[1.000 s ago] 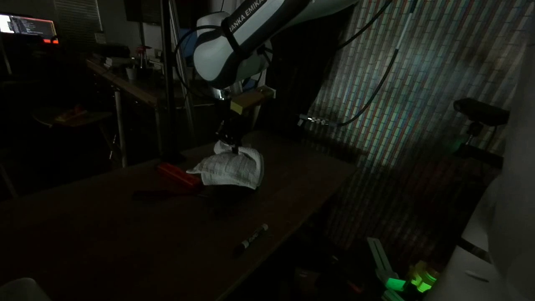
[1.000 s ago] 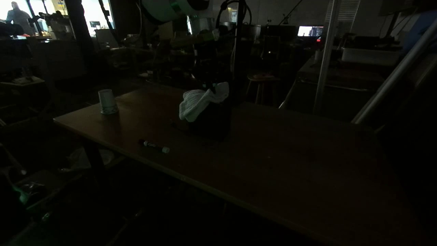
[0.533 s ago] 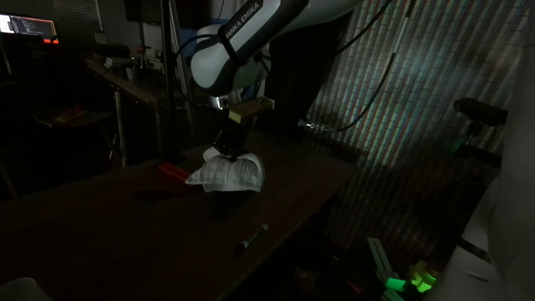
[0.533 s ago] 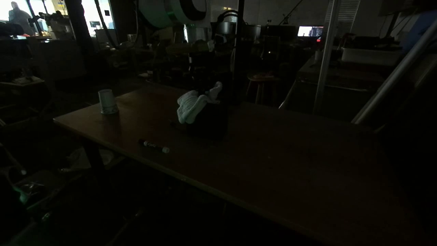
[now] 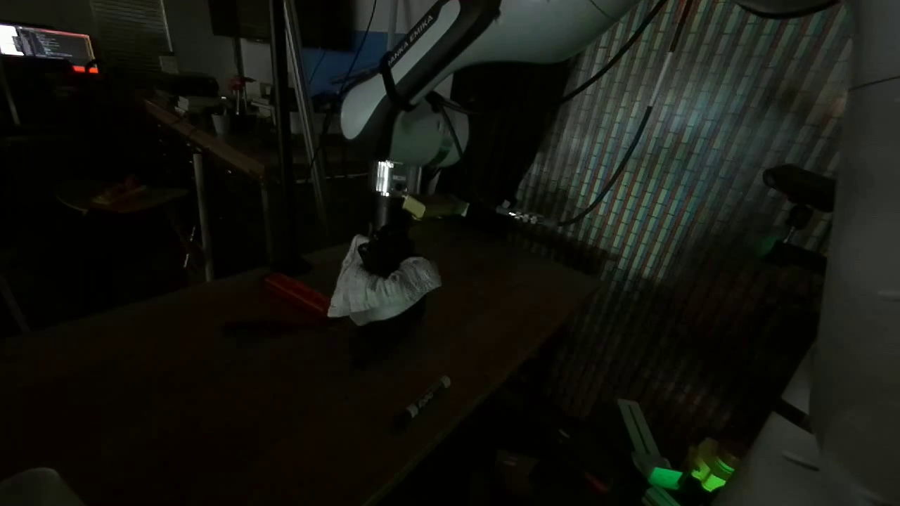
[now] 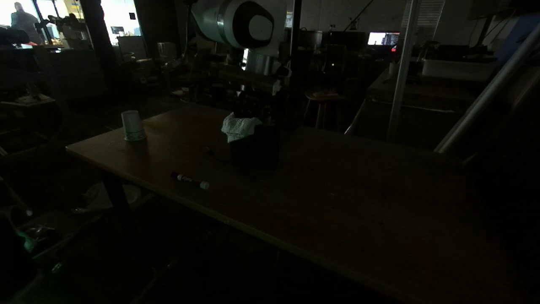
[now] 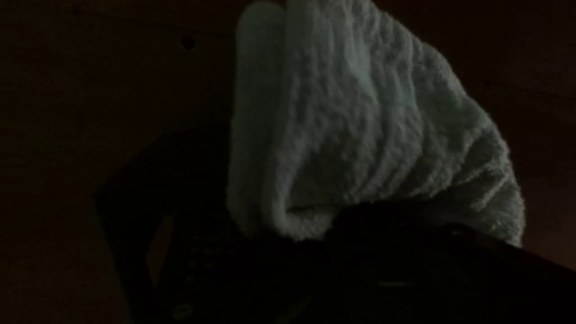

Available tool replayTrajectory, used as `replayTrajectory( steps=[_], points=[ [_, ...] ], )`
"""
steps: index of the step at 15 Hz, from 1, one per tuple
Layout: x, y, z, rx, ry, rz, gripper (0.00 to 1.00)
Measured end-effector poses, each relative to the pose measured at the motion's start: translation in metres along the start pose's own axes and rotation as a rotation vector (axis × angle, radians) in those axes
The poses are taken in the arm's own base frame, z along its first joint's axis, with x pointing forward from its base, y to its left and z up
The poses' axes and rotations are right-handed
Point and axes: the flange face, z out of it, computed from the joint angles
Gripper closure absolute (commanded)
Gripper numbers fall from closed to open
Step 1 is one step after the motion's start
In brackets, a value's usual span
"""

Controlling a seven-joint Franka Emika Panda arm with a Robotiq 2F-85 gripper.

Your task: Put the white towel in the black basket.

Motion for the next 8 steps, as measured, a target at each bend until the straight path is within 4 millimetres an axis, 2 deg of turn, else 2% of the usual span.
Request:
replayTrajectory(
  steps=[4, 8],
  points=[
    [0.001, 0.004, 0.024, 0.073, -0.010, -0.055, 0.97],
    [0.003, -0.004, 0.045, 0.096, -0.041, -0.110, 0.97]
  ],
)
